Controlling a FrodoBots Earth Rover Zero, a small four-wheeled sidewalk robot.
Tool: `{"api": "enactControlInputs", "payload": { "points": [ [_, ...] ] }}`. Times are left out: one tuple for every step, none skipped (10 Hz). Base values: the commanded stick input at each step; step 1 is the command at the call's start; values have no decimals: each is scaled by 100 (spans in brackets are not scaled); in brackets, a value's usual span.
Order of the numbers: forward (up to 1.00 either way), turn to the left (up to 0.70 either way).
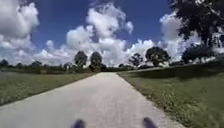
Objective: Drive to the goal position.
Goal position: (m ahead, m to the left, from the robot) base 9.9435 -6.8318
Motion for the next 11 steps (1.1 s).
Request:
{"api": "enactControlInputs", "payload": {
  "points": [
    [70, 35],
    [70, 35],
    [70, 35],
    [70, 35],
    [70, 35],
    [70, 35],
    [70, 29],
    [70, 0],
    [70, 0],
    [70, 0],
    [70, 0]
  ]
}}
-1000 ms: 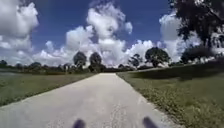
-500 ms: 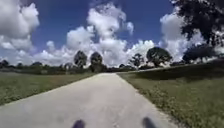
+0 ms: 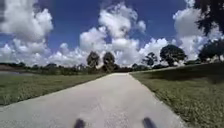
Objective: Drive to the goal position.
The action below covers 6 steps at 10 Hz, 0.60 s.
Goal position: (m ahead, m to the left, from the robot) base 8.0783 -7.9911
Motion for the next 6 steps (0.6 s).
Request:
{"api": "enactControlInputs", "payload": {
  "points": [
    [70, 32],
    [70, 0],
    [70, 0],
    [70, 0],
    [70, 0],
    [70, 0]
  ]
}}
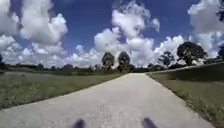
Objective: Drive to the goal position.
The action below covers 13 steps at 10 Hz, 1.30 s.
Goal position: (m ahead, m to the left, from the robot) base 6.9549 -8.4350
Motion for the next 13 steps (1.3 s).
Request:
{"api": "enactControlInputs", "payload": {
  "points": [
    [70, 0],
    [70, 0],
    [70, 0],
    [70, 0],
    [70, 0],
    [70, 0],
    [70, 0],
    [70, 0],
    [70, 0],
    [70, 0],
    [70, 0],
    [70, 0],
    [70, 0]
  ]
}}
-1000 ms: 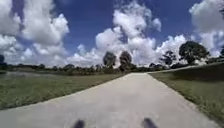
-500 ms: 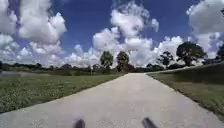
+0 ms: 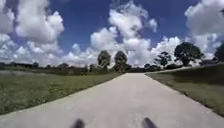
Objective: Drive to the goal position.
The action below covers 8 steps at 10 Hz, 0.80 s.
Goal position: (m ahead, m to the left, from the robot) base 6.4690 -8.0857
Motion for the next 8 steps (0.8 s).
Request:
{"api": "enactControlInputs", "payload": {
  "points": [
    [70, 0],
    [70, 0],
    [70, 0],
    [70, 0],
    [70, 0],
    [70, 0],
    [70, 0],
    [70, 0]
  ]
}}
